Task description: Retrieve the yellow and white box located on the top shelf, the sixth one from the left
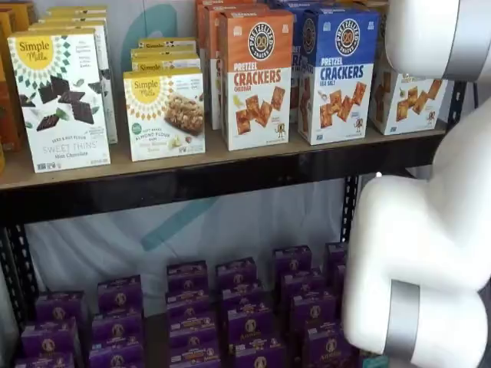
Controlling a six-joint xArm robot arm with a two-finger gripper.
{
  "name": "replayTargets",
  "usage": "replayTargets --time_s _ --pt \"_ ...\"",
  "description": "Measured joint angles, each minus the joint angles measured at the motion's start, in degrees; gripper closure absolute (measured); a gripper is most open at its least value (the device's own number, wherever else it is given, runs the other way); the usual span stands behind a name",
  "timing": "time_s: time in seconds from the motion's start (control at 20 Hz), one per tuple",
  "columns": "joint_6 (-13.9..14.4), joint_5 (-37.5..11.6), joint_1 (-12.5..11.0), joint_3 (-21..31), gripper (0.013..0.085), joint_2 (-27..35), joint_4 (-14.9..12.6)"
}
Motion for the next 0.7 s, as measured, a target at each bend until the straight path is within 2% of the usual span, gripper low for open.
replayTargets --time_s 0.25,0.45,0.7 --pt "-0.46 1.41 -0.7 -0.44 0.041 -0.41 0.19" --pt "-1.04 3.12 -1.15 0.15 0.041 -1.93 -0.9" --pt "-2.84 6.12 -2.81 2.59 0.041 -5.85 -2.33"
